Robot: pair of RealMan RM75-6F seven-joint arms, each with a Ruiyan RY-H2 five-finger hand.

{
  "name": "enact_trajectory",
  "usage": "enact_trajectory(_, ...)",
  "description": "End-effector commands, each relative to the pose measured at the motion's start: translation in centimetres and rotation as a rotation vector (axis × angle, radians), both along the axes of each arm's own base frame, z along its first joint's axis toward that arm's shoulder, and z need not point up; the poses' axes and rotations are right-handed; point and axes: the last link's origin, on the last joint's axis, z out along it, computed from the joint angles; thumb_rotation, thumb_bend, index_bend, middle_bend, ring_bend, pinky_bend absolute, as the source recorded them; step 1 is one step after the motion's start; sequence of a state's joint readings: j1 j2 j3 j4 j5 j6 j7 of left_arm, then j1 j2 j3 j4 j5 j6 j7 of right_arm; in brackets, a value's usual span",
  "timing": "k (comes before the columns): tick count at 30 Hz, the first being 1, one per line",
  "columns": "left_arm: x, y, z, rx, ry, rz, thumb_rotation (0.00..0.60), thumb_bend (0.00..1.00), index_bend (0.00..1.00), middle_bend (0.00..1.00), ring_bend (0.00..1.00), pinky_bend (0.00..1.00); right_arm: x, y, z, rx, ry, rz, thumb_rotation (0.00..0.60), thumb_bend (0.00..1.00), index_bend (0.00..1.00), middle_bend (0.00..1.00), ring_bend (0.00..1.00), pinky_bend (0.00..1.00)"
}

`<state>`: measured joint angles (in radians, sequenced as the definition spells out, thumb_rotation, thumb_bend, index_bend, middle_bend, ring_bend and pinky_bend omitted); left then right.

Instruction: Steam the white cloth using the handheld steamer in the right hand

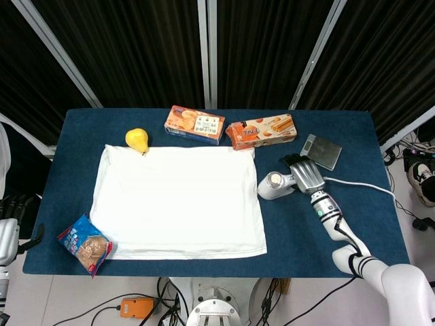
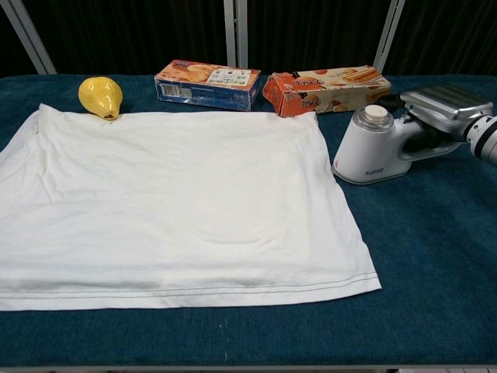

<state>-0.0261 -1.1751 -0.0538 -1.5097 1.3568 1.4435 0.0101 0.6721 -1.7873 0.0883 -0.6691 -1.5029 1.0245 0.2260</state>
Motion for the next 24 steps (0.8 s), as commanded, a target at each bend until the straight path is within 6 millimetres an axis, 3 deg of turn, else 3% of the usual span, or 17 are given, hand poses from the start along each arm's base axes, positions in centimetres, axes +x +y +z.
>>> enact_trajectory(1, 0.0, 0.1, -0.1, -0.002, 0.0, -0.001, 0.444, 0.35, 0.14, 0.1, 0.0, 0.0, 0.0, 0.4, -0.3, 0.0, -0.048, 0.013, 0.6, 0.75, 0.54, 0.52, 0.46, 0.57)
enact_trajectory(6, 0.1, 0.3, -0.2, -0.005, -0.001, -0.008, 0.443, 0.35, 0.14, 0.1, 0.0, 0.0, 0.0, 0.6, -0.3, -0.005, -0.149, 0.001, 0.6, 0.76, 0.71, 0.64, 0.62, 0.74)
enact_trajectory(14, 0.2, 0.3, -0.1, -0.004, 0.005, -0.011, 0.445, 0.35, 0.14, 0.1, 0.0, 0.0, 0.7, 1.1, 0.4, -0.063, -0.242, 0.016, 0.6, 0.77, 0.79, 0.69, 0.68, 0.8)
enact_trajectory(19, 0.2, 0.4, 0.0, -0.004, 0.006, -0.013, 0.443, 0.35, 0.14, 0.1, 0.0, 0.0, 3.0, 0.8, 1.3, -0.107, -0.269, 0.075, 0.6, 0.81, 0.81, 0.71, 0.69, 0.82)
enact_trajectory(24, 0.2, 0.4, 0.0, -0.003, 0.005, -0.016, 0.447, 0.35, 0.14, 0.1, 0.0, 0.0, 7.3, 0.0, 1.1, -0.106, -0.267, 0.142, 0.6, 0.82, 0.82, 0.73, 0.7, 0.83)
